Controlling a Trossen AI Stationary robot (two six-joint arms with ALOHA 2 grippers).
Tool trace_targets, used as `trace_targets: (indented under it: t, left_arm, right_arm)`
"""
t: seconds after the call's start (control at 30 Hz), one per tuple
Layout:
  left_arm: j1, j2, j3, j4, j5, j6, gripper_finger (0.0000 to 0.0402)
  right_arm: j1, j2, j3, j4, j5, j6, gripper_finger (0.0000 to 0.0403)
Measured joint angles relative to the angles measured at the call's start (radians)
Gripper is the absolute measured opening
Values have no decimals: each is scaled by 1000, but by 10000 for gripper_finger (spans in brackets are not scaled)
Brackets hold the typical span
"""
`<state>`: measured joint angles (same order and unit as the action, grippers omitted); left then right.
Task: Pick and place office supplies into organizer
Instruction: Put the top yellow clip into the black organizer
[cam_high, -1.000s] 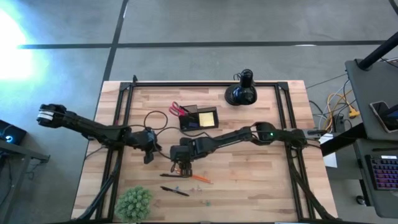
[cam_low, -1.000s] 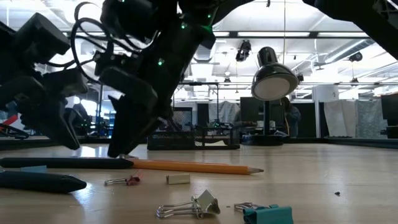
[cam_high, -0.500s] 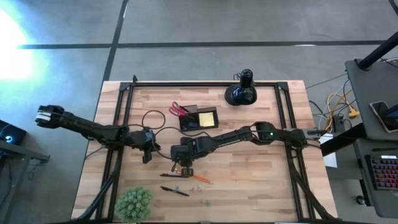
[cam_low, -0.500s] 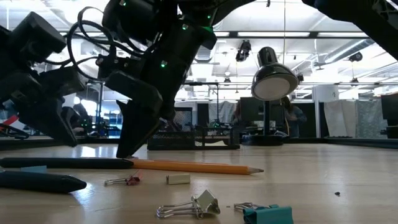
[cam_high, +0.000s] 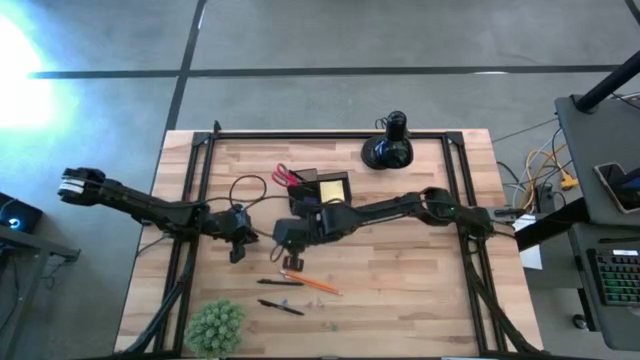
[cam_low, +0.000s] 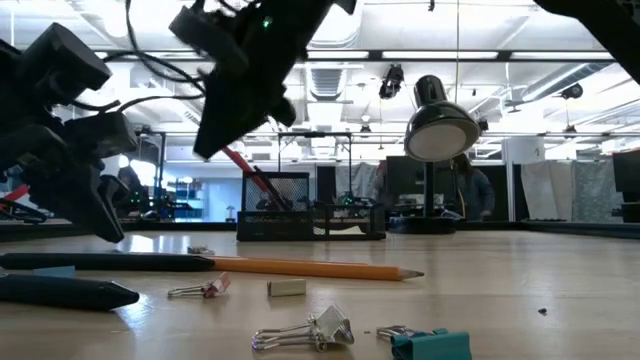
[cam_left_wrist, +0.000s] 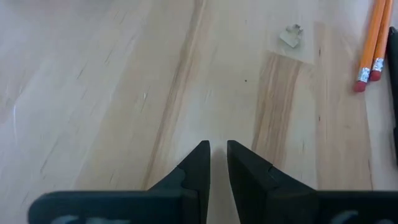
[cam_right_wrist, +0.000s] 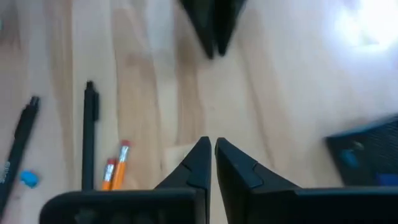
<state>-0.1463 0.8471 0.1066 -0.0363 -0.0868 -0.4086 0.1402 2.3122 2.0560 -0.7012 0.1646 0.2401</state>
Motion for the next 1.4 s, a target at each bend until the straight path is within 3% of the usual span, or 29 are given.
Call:
trace_targets:
  t: [0.17,0.37,0.5,0.6,0.7,0.9,1.07,1.13,1.2,1.33,1.4]
  left_arm:
    - [0,23,20,35,-7,-2,40]
    - [0,69,18,-73,-126,2,40]
    - [0,48,1,-49,-53,-2,40]
    - [0,9,-33,77,-51,-117,40]
    - [-1,-30,-99,344,-68,-210,40]
    - [1,-42,-99,304,-133,-220,40]
    - [0,-51,-98,301,-177,-457,40]
    - [-7,-72,-75,253,-140,-520,37]
    - [-15,-89,-6,174,-108,-488,26]
    - [6,-100,221,-163,-114,-197,3]
    - [31,-95,323,-325,-175,-106,4]
  right_arm:
    - [-3,-18,-2,-113,22,39,16]
    - [5,-22,-6,-152,25,65,17]
    - [13,-22,-8,-147,24,38,24]
    - [14,-23,-11,-216,12,93,51]
    - [17,-42,-12,-258,16,87,91]
    - [43,-104,-12,-228,66,6,165]
    - [57,-112,-66,-141,70,-28,199]
    - [58,-104,-95,-96,56,-18,205]
    - [58,-103,-121,-91,38,0,207]
    - [54,-116,-164,-109,35,45,208]
    - [54,-129,-164,-98,38,39,208]
